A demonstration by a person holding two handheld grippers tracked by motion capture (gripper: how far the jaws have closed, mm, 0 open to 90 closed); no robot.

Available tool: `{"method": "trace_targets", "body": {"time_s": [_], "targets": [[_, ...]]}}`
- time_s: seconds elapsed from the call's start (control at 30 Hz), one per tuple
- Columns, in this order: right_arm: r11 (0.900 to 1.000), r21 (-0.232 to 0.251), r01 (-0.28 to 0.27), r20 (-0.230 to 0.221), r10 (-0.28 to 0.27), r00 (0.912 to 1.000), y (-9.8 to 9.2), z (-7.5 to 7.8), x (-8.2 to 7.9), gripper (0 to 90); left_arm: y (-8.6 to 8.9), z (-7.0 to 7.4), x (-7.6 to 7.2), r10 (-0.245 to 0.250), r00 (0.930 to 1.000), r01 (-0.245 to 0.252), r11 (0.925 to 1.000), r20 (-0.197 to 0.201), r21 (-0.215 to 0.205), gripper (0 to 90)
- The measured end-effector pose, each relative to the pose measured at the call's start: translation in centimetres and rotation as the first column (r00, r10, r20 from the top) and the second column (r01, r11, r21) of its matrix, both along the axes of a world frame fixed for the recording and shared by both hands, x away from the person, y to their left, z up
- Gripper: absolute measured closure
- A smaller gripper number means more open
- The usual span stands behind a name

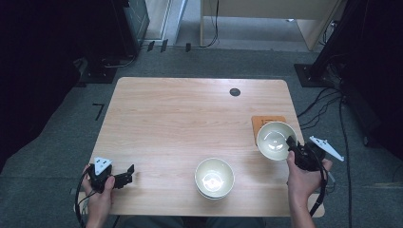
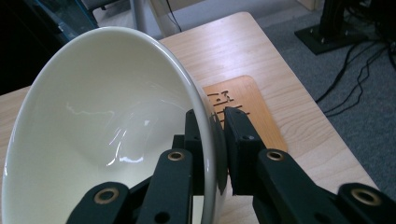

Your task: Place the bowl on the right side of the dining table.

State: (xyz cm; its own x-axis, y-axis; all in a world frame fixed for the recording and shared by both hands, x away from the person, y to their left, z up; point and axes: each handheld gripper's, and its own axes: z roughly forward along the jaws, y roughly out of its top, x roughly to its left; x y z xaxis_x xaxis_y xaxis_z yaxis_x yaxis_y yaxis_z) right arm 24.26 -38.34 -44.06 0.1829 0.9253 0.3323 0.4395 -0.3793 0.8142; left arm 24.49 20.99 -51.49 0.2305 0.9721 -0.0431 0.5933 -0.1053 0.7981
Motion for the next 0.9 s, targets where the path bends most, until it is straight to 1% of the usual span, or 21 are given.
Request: {"method": "trace_targets", "body": {"time_s": [0.13, 0.2, 0.23, 0.27, 0.33, 0.37, 0.43, 0.73, 0.9], "targets": [[0.999, 0.045, 0.029, -0.039, -0.028, 0.9988, -0.3, 0.0, 0.6, 81.1, 0.0, 0.0, 0.0, 0.001, 1.0, -0.001, 1.0, 0.005, 0.003, 0.0], [0.998, 0.053, 0.04, -0.055, -0.037, 0.9978, -0.4, 0.0, 0.9, 81.1, 0.0, 0.0, 0.0, 0.001, 1.0, -0.001, 1.0, 0.007, 0.003, 0.0], [0.998, 0.053, 0.04, -0.055, -0.037, 0.9978, -0.4, 0.0, 0.9, 81.1, 0.0, 0.0, 0.0, 0.001, 1.0, -0.001, 1.0, 0.007, 0.004, 0.0], [0.997, 0.059, 0.046, -0.071, -0.042, 0.9966, -0.4, 0.0, 1.2, 81.1, 0.0, 0.0, 0.0, 0.001, 1.0, -0.001, 1.0, 0.007, 0.004, 0.0], [0.997, 0.065, 0.048, -0.078, -0.043, 0.996, -0.4, 0.0, 1.4, 81.1, 0.0, 0.0, 0.0, 0.002, 1.0, -0.002, 1.0, 0.007, 0.004, 0.0], [0.994, 0.092, 0.061, -0.093, -0.052, 0.9943, -0.4, 0.0, 1.8, 81.2, 0.0, 0.0, 0.0, 0.003, 1.0, -0.003, 1.0, 0.007, 0.006, 0.0], [0.992, 0.105, 0.07, -0.101, -0.059, 0.9931, -0.5, 0.0, 2.1, 81.2, -0.1, 0.0, 0.0, 0.003, 1.0, -0.003, 1.0, 0.007, 0.009, 0.0], [0.981, 0.157, 0.11, -0.153, -0.086, 0.9845, -0.7, -0.7, 4.2, 81.2, -0.1, 0.0, 0.0, 0.003, 1.0, -0.003, 0.9999, 0.007, 0.012, 0.0], [0.978, 0.168, 0.128, -0.173, -0.098, 0.98, -0.9, -1.2, 5.2, 81.3, -0.1, 0.0, 0.0, 0.003, 1.0, -0.003, 0.9999, 0.009, 0.013, 0.0]]}}
